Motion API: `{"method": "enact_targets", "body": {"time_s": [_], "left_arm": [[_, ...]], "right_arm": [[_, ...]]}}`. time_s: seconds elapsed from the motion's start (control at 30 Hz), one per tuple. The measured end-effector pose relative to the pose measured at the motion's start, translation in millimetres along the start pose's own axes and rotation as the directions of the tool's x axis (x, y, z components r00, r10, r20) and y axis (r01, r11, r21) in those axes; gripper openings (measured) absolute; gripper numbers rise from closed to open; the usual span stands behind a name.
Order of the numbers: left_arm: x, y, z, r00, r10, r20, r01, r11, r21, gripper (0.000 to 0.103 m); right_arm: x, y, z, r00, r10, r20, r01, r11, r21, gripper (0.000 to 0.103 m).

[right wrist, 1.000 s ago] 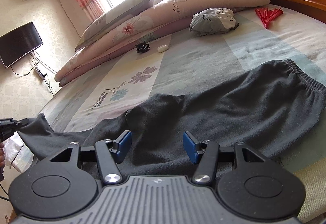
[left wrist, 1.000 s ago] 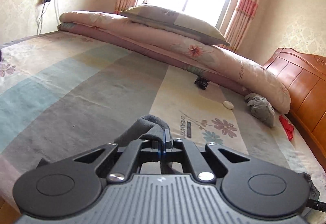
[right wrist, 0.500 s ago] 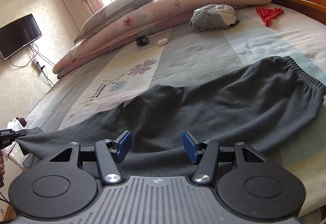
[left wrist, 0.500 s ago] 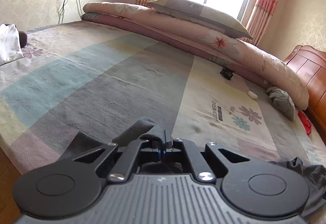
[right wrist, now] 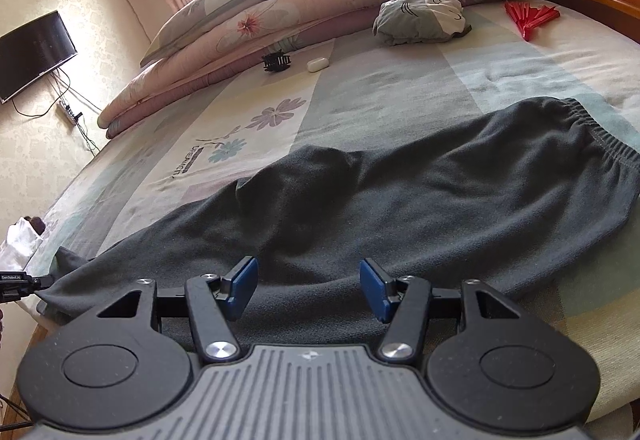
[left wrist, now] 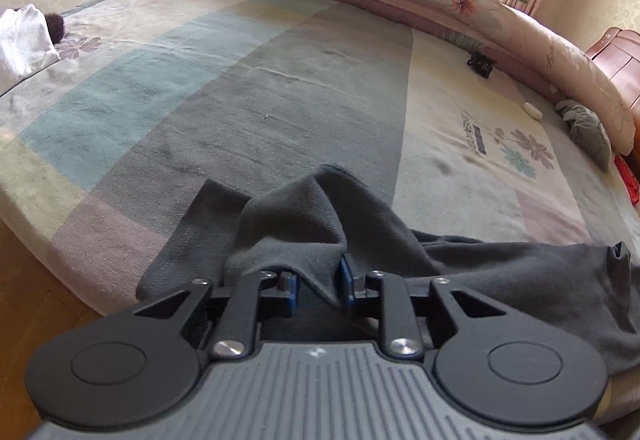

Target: Fold clothes

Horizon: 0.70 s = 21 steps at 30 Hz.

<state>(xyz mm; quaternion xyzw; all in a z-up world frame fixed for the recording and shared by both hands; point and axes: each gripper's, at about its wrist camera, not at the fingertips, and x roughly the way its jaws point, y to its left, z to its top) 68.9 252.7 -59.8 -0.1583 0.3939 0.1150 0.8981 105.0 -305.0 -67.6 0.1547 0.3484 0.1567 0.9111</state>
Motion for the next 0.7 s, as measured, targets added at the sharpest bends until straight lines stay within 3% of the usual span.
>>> {"method": "enact_targets", "body": {"time_s": [0.03, 0.2, 0.33, 0.43, 0.53, 0.6, 0.7], "left_arm": [[0, 3, 1, 1.0, 0.01, -0.015, -0.01, 1.0, 0.001, 0.033], [-13, 21, 16, 0.991, 0.133, -0.018, -0.133, 0.991, -0.017, 0.03], [-27, 6, 35, 0.993, 0.116, 0.025, -0.117, 0.993, 0.011, 0.031], [-22, -32, 51, 0.999, 0.041, 0.026, -0.043, 0.995, 0.086, 0.036], [-2, -86, 59, 0.998, -0.067, -0.003, 0.066, 0.98, 0.19, 0.037], [15, -127, 61, 0.988, -0.149, -0.036, 0.153, 0.954, 0.256, 0.037], [40, -188, 59, 0.952, -0.291, -0.098, 0.306, 0.89, 0.337, 0.037]], "right_arm": [[2, 2, 2, 1.0, 0.003, -0.003, -0.003, 1.0, -0.009, 0.063], [11, 9, 11, 1.0, 0.019, -0.017, -0.02, 0.998, -0.056, 0.064], [19, 16, 18, 0.999, 0.031, -0.028, -0.034, 0.995, -0.094, 0.063], [38, 25, 29, 0.997, 0.063, -0.046, -0.07, 0.986, -0.151, 0.063], [59, 28, 35, 0.993, 0.085, -0.078, -0.098, 0.979, -0.178, 0.063], [71, 23, 34, 0.99, 0.076, -0.115, -0.096, 0.979, -0.18, 0.063], [79, 3, 24, 0.988, 0.053, -0.148, -0.08, 0.98, -0.184, 0.056]]}}
